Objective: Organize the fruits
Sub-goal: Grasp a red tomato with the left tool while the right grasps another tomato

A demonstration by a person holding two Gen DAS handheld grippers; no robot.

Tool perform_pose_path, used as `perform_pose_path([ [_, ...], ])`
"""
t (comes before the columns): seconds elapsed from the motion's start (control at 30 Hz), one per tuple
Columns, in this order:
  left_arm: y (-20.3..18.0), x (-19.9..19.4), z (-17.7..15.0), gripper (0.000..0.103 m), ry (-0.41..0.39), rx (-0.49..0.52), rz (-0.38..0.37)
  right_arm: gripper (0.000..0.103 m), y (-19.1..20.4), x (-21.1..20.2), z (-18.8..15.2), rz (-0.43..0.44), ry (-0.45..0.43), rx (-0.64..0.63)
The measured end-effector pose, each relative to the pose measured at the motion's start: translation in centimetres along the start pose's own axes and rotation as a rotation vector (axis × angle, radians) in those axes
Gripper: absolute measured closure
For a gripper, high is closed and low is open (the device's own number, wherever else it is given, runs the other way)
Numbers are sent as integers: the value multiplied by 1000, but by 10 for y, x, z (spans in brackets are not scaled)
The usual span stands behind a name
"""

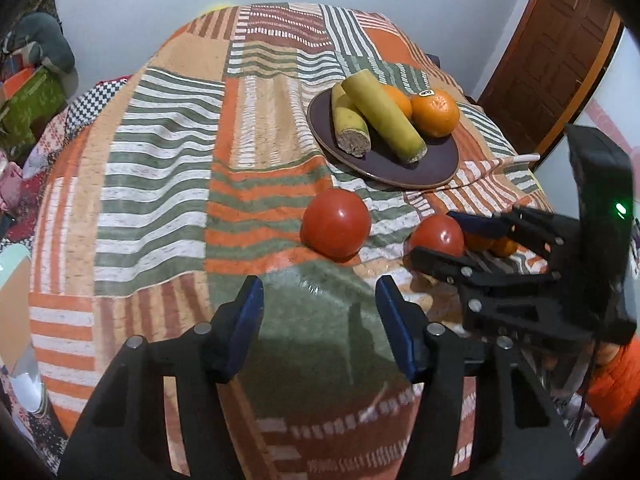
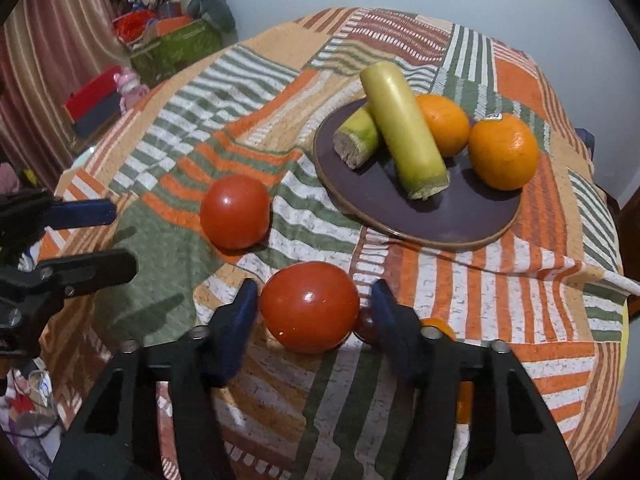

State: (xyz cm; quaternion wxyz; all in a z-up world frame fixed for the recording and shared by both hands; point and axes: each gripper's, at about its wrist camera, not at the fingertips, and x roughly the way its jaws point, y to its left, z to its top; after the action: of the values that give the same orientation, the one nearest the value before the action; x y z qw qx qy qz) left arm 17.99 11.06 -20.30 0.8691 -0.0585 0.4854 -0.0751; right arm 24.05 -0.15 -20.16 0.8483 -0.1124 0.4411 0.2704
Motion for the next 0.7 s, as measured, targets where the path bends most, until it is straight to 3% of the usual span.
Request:
perform_pose_path([
  [0.17,-7,17,14,45,2,8,8,58,-6,-6,2,37,-11,26],
  [0.57,-11,54,35,45,22,3,28,57,-33,-27,5,24,-78,75],
  [0.7,-12,62,36,51,29,-7,22,57,-46,-31,4,32,-83,108],
])
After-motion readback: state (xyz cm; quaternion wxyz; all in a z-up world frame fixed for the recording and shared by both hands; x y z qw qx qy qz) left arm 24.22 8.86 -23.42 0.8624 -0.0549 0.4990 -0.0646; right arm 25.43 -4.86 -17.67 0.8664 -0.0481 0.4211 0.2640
